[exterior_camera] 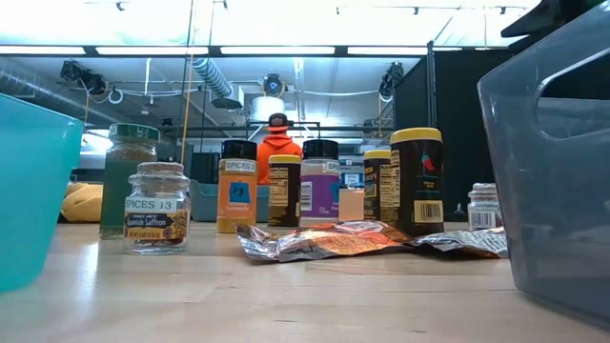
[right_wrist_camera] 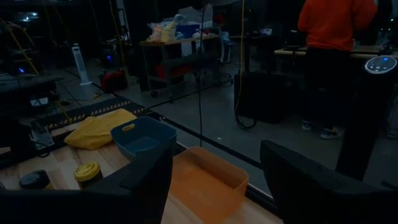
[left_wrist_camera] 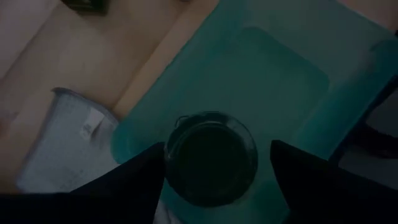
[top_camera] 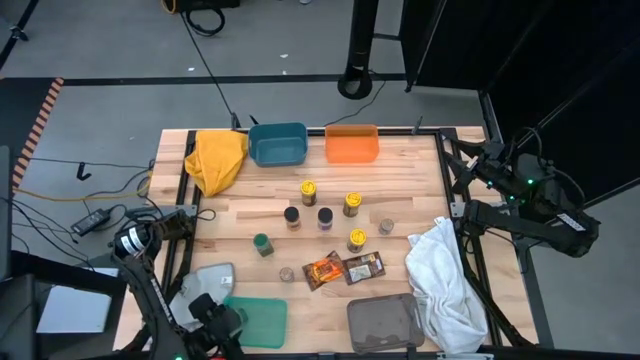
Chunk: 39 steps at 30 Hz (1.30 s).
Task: Sort spices by type
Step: Put the top green seasoning bottle into the green bin, then put the green seasoning bottle into the green bin
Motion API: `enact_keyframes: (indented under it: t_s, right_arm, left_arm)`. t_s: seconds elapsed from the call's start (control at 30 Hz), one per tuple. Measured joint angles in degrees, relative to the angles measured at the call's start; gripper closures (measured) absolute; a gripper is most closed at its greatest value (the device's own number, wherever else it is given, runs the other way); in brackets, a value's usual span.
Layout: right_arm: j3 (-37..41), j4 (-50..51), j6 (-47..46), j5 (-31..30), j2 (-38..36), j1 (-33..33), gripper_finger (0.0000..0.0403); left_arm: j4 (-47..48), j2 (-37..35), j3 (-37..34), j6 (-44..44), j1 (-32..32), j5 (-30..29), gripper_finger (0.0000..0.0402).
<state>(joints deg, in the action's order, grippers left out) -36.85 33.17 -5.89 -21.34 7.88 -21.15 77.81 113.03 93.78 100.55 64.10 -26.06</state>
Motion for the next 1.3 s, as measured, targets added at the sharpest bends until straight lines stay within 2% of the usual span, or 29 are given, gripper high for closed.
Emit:
enact_keyframes:
  t_s: [0.17,0.3,0.47,0.67,0.8,0.93,1.07,1.3]
  right_arm:
    - [0.0,0.0,0.0,0.0,0.0,0.0,0.015]
    - [0.0,0.1,0.0,0.0,0.0,0.0,0.0149]
    - [0.0,0.7,0.0,0.0,0.0,0.0,0.0152]
    - [0.0,1.2,0.0,0.0,0.0,0.0,0.0151]
    - [0.0,1.2,0.0,0.0,0.0,0.0,0.0153]
    - [0.0,1.2,0.1,0.0,0.0,0.0,0.0152]
    - [0.0,1.2,0.1,0.0,0.0,0.0,0.015]
    - [0.0,1.3,1.4,0.0,0.0,0.0,0.0153]
  left_arm:
    - [4.7,-0.2,0.3,0.2,0.0,0.1,0.0109]
    - [4.9,-1.8,0.3,0.5,-0.1,-0.8,0.0109]
    - [6.1,-4.2,0.3,3.1,-0.2,-5.6,0.0109]
    - [12.6,-7.9,0.1,8.1,-2.0,-11.0,0.0109]
    - [12.4,-12.0,-1.8,6.0,-5.1,-16.9,0.0109]
    - [12.2,-15.3,-4.5,-1.2,-10.0,-21.0,0.0109]
    - [12.2,-18.4,-8.4,-5.6,-14.3,-22.1,0.0109]
    - [10.6,-23.4,-18.5,-5.8,-18.2,-22.9,0.0109]
